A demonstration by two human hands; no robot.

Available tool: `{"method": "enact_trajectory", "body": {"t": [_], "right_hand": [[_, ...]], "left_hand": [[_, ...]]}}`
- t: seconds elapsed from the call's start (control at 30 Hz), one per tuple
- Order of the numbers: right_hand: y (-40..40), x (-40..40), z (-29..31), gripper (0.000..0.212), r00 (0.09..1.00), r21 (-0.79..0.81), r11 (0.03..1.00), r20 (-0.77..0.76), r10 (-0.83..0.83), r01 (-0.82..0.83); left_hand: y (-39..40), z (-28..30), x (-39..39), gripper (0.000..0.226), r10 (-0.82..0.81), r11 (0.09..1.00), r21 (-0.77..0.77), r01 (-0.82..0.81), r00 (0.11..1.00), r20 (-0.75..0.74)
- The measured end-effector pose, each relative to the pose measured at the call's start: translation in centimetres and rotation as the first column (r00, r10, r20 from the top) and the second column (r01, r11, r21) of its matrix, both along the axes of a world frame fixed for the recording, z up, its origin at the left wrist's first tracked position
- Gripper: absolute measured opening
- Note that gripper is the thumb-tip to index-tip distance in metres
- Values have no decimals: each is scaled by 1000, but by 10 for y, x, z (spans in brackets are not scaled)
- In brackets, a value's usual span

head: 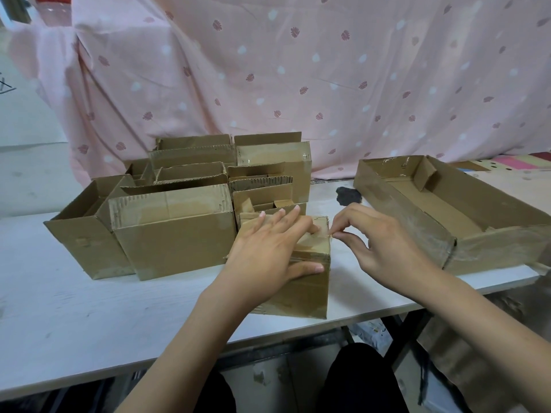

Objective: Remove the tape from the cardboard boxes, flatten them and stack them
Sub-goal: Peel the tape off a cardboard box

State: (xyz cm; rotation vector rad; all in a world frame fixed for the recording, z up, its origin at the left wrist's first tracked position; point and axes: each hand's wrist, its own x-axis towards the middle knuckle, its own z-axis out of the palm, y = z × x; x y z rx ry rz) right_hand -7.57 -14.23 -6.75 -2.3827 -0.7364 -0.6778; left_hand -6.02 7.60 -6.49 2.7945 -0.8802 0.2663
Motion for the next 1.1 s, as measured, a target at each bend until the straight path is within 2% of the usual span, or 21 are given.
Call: {"method": "enact_trajectory", "body": {"t": [0.33, 0.47, 0.5, 0.57, 0.6, 0.63, 0.7, 0.77, 0.9, 1.1], "right_hand": [[-4, -10, -5, 12, 1000, 67, 998, -17, -9, 10], [-1, -13, -4, 6, 993, 79, 993, -89, -74, 82], [0, -14, -2, 14, 990, 75, 992, -107, -94, 102], [-2, -15, 2, 46, 987, 67, 991, -119, -105, 113], [-3, -15, 5, 55, 990, 54, 992, -94, -106, 112], [-4, -14, 7, 55, 994, 15, 995, -36, -100, 101], [-5, -9, 7, 37, 994, -109, 992, 87, -62, 71], [-3, -5, 7, 26, 991, -183, 983, 135, 2, 23], [0, 0, 15, 17, 991, -218, 976, 127, 41, -13], [-1, -8, 7, 16, 997, -150, 989, 78, 29, -17]], "left_hand": [[1, 9, -3, 56, -7, 1000, -26, 5, 997, -79], [0, 8, -2, 56, -9, 1000, -13, 9, 998, -58], [-1, 8, -1, 56, -15, 1000, -3, 14, 999, -46], [-4, 7, 0, 56, -24, 1000, 19, 24, 999, -25], [-5, 6, 0, 56, -25, 999, 28, 25, 1000, -18], [-6, 5, -1, 56, -22, 999, 33, 23, 1000, -13], [-6, 4, -1, 55, -18, 999, 38, 18, 1000, -2], [-5, 4, -1, 56, -17, 999, 45, 16, 1000, 3], [-5, 4, 0, 58, -14, 999, 45, 14, 1000, 8], [-7, -2, 0, 59, 2, 999, 46, -4, 999, 46]]}}
